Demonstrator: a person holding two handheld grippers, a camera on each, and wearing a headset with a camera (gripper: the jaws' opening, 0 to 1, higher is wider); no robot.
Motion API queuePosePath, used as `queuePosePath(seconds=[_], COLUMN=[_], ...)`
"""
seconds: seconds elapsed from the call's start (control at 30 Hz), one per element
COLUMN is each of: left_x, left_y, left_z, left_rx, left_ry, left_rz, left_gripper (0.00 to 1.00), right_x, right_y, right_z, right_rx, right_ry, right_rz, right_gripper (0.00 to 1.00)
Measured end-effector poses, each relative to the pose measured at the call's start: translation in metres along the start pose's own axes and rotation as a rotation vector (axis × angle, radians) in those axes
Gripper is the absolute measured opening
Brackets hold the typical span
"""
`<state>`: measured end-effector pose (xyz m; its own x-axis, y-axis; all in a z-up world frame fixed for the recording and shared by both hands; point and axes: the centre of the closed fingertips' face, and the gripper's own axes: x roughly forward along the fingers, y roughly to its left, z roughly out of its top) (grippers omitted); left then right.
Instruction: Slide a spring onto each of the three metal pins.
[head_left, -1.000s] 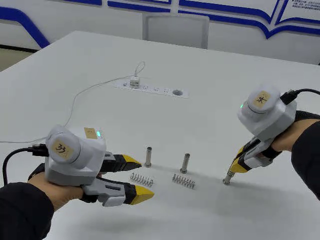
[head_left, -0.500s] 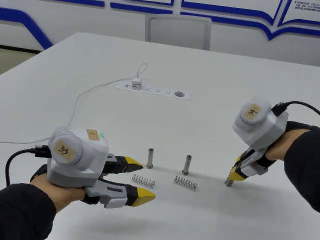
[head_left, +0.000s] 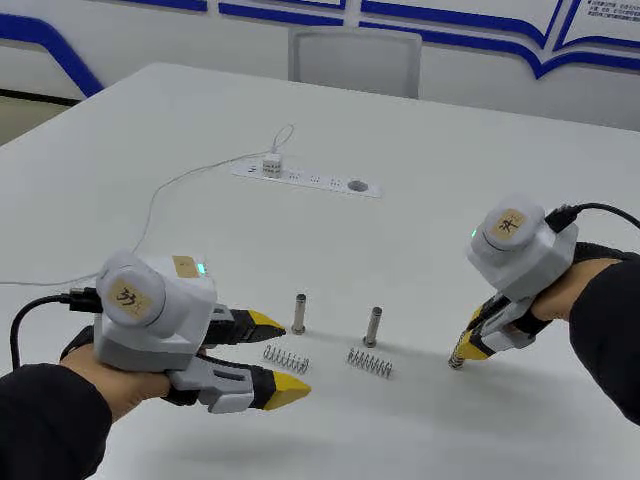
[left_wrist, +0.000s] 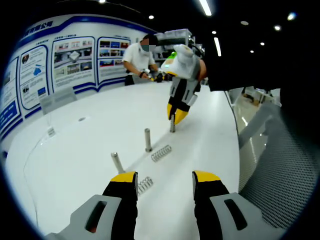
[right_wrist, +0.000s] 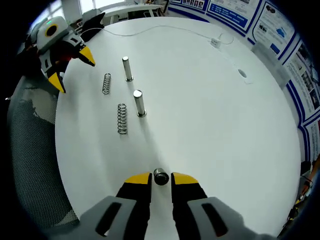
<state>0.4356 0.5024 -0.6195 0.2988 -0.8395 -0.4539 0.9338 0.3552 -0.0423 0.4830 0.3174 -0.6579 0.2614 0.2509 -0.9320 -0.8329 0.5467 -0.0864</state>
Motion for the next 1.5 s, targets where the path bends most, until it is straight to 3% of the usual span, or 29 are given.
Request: queuePosePath(seconds=[0.3, 0.47, 0.67, 0.93, 1.17, 1.5], left_x=[0.001, 0.002, 0.001, 0.001, 0.002, 0.002], left_y=[-0.001, -0.001, -0.001, -0.001, -0.003, -0.003], left_z=[-0.001, -0.001, -0.001, -0.002, -0.003, -0.004], left_rx=[0.002, 0.005, 0.005, 0.005, 0.004, 0.002], left_ry=[0.005, 0.008, 0.006, 0.007, 0.011, 0.016], left_rz=[-0.005, -0.008, -0.006, -0.008, -0.014, -0.014], left_gripper=[0.44, 0.44, 0.44, 0.44, 0.44, 0.43], right_x=[-0.020, -0.023, -0.010, 0.015, 0.035, 0.046], right_y=[0.006, 0.018, 0.039, 0.058, 0.064, 0.065], right_z=[0.018, 0.035, 0.051, 0.057, 0.056, 0.057], right_rx=[-0.048, -0.065, -0.087, -0.098, -0.072, -0.071], right_ry=[-0.061, -0.102, -0.114, -0.104, -0.088, -0.072], right_rz=[-0.049, -0.028, 0.019, 0.069, 0.097, 0.105], right_gripper=[0.21, 0.21, 0.19, 0.16, 0.15, 0.14])
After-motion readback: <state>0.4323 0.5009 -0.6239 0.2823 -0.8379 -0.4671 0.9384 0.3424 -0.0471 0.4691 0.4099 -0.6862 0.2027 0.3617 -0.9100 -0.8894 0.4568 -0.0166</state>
